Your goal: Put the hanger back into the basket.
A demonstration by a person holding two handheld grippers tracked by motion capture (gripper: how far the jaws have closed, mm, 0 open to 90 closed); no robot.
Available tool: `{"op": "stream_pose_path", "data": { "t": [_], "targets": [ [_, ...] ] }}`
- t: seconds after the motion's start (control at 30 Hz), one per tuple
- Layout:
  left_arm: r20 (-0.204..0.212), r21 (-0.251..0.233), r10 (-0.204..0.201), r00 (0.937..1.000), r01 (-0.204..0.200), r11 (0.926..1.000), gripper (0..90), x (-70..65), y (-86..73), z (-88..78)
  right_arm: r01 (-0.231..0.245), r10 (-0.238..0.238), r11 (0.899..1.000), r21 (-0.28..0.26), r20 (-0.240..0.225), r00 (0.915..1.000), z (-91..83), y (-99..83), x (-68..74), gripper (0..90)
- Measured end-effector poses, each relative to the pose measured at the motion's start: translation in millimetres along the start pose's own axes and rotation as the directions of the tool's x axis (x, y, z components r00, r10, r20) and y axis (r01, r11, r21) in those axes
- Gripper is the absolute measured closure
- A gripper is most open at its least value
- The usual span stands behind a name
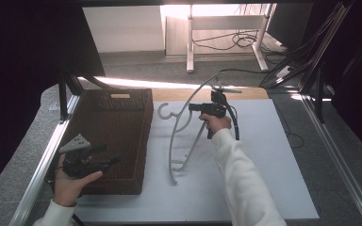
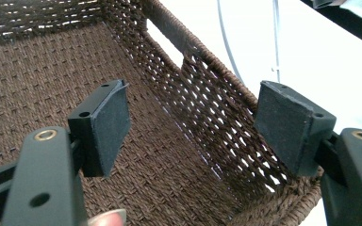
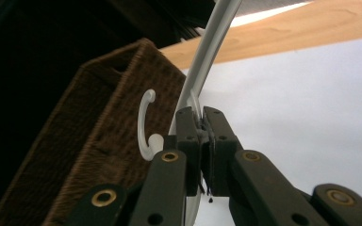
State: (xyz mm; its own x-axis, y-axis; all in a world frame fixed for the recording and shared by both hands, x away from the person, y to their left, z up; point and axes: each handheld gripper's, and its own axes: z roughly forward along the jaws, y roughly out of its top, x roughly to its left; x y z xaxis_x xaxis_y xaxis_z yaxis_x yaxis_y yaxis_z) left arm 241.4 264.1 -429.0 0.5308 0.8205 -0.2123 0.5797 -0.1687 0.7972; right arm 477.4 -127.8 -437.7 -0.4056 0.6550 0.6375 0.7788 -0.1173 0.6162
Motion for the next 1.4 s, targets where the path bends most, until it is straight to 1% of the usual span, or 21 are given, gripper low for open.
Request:
{"op": "stream_pose_path", "data": {
  "t": [0.03,0.1,0.17,0.2,0.23,0.3,0.43,0.47,0.53,0.63,0.67,0.77,0.93,0.97,1.0,1.07,1.17,1.2,1.23,1.33,1.4],
  "targets": [
    [0.0,0.0,0.0,1.0,0.0,1.0,27.1,-0.3,0.1,-0.1,0.0,0.0,1.0,0.0,0.0,1.0,0.0,0.0,0.0,86.3],
    [0.001,0.0,0.001,1.0,-0.001,1.0,27.0,-1.2,0.7,-0.2,0.018,-0.018,1.0,-0.015,-0.021,0.9996,-7.9,0.6,3.8,86.4],
    [0.002,-0.001,0.004,1.0,-0.004,1.0,27.1,-1.4,0.8,0.0,0.025,-0.027,0.999,-0.031,-0.051,0.9983,-12.8,0.3,4.1,86.4],
    [0.001,-0.001,0.002,1.0,-0.002,1.0,27.1,-1.7,0.8,0.1,0.025,-0.027,0.999,-0.031,-0.051,0.9983,-12.8,0.3,4.1,86.4],
    [0.001,0.0,0.002,1.0,-0.002,1.0,27.1,-1.8,0.8,0.5,0.04,-0.043,0.998,-0.047,-0.067,0.9968,-17.8,-0.4,4.0,86.4],
    [0.001,0.002,0.002,1.0,-0.002,1.0,27.1,-2.0,0.7,1.1,0.045,-0.05,0.997,-0.058,-0.087,0.995,-21.3,-1.0,2.7,86.5],
    [0.001,0.004,0.001,1.0,-0.001,1.0,27.1,-2.4,1.2,2.1,0.039,-0.047,0.997,-0.073,-0.113,0.9925,-27.3,-1.6,-0.3,86.5],
    [0.004,0.005,0.004,1.0,-0.004,1.0,27.1,-2.8,2.0,2.6,0.027,-0.038,0.996,-0.085,-0.131,0.9907,-32.3,-1.3,-2.4,86.5],
    [0.003,0.003,0.003,1.0,-0.003,1.0,27.1,-3.5,2.7,2.8,0.016,-0.029,0.995,-0.096,-0.144,0.9892,-36.7,-0.9,-3.2,86.5],
    [0.009,-0.003,0.006,0.9999,-0.006,1.0,27.1,-5.3,6.1,3.0,0.016,-0.033,0.994,-0.108,-0.158,0.9869,-42.3,-0.1,-3.3,86.5],
    [0.013,-0.006,0.009,0.9999,-0.009,0.9999,27.2,-7.8,8.3,4.0,0.015,-0.036,0.993,-0.121,-0.173,0.9842,-48.9,0.6,-1.4,86.5],
    [0.019,-0.003,0.011,0.9998,-0.011,0.9999,27.4,-11.1,10.7,6.2,0.014,-0.041,0.991,-0.133,-0.199,0.9792,-56.9,0.8,1.4,86.5],
    [0.056,0.007,0.035,0.9978,-0.036,0.9993,28.0,-25.7,21.3,18.2,0.012,-0.046,0.99,-0.141,-0.245,0.9684,-70.5,-1.4,6.2,86.4],
    [0.056,0.007,0.035,0.9978,-0.036,0.9993,28.2,-25.7,21.3,18.2,0.012,-0.046,0.99,-0.141,-0.245,0.9684,-70.5,-1.4,6.2,86.4],
    [0.07,0.007,0.037,0.9968,-0.038,0.9993,28.4,-30.2,26.1,23.1,0.012,-0.049,0.99,-0.143,-0.257,0.9652,-74.6,-3.5,6.9,86.5],
    [0.08,0.008,0.037,0.9961,-0.038,0.9992,28.7,-32.4,28.8,25.6,0.01,-0.049,0.989,-0.146,-0.266,0.9628,-77.0,-5.1,6.9,86.5],
    [0.126,0.011,0.037,0.9913,-0.039,0.9992,29.4,-41.7,40.5,36.5,0.001,-0.04,0.99,-0.139,-0.28,0.9591,-80.1,-7.8,6.9,86.4],
    [0.126,0.011,0.037,0.9913,-0.039,0.9992,29.5,-41.7,40.5,36.5,0.005,-0.046,0.99,-0.142,-0.285,0.9575,-80.6,-8.6,6.6,86.4],
    [0.144,0.014,0.042,0.9886,-0.045,0.9989,29.7,-46.7,46.7,42.2,0.004,-0.045,0.99,-0.14,-0.288,0.9566,-81.5,-9.3,6.9,86.4],
    [0.162,0.019,0.042,0.9859,-0.045,0.9988,30.2,-51.0,52.5,48.0,0.001,-0.044,0.99,-0.142,-0.301,0.9526,-84.2,-11.1,7.7,86.4],
    [0.19,0.023,0.036,0.9811,-0.042,0.9989,30.6,-56.5,60.3,57.6,0.0,-0.044,0.99,-0.143,-0.309,0.9502,-85.7,-12.9,8.2,86.5]
  ]
}}
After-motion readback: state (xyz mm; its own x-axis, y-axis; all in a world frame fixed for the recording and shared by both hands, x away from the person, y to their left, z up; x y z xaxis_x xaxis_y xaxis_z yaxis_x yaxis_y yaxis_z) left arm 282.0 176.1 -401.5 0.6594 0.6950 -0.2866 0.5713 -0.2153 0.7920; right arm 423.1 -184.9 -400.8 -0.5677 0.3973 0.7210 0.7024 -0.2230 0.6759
